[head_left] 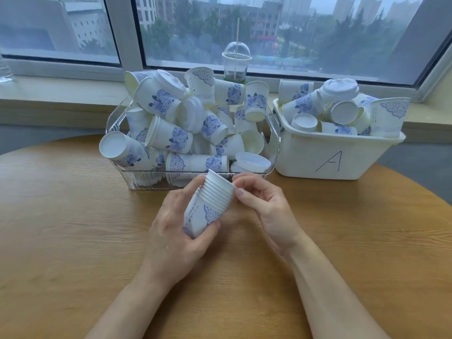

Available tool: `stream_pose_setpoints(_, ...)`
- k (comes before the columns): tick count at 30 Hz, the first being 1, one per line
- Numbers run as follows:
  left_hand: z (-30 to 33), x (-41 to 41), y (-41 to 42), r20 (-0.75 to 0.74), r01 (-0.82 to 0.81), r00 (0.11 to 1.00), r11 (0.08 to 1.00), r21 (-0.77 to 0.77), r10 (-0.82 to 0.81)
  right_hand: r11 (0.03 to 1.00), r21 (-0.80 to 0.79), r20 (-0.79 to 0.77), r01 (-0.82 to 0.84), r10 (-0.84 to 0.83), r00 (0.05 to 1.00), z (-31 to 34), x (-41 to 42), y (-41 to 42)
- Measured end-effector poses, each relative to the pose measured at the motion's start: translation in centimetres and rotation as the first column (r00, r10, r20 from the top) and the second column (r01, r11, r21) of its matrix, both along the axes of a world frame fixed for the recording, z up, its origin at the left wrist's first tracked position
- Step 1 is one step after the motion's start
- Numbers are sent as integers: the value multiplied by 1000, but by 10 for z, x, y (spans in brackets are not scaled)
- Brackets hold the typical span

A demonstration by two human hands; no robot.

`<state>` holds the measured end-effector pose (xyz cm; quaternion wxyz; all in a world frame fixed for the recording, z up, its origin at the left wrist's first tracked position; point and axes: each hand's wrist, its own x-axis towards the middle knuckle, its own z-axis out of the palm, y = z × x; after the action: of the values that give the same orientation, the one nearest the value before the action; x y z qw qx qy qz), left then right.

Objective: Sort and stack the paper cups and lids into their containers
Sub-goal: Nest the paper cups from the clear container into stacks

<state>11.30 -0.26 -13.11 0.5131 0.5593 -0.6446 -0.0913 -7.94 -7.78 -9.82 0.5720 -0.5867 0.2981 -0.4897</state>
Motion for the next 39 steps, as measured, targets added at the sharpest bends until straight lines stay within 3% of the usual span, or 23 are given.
stream_pose_setpoints(9,-1,-1,1,-49,-1,999,1000,-19,0,1000,-4,-4,13,-13,1000,-4,9,6)
stream_pose_setpoints(20,1,0,4,16,-16,1000,999,-35,17,999,43,-8,-12,13,1000,5,11,14)
stream_pose_setpoints(27,3,3,2,-91,-74,993,997,-16,72,995,-76,-140,57,-67,988,19,23,10)
stream_pose_setpoints(30,2,6,-1,-206,-95,974,995,13,95,907,-337,-309,253,-360,880,31,35,-21)
stream_pose_setpoints(33,2,7,-2,-214,-126,968,992,25,128,777,-537,-386,330,-574,723,55,50,-53)
stream_pose_setpoints(35,2,7,-2,-199,-133,971,991,28,136,745,-589,-449,313,-624,640,68,60,-71)
stream_pose_setpoints(39,2,6,-2,-185,-140,972,990,27,143,790,-589,-646,173,-588,486,74,79,-93)
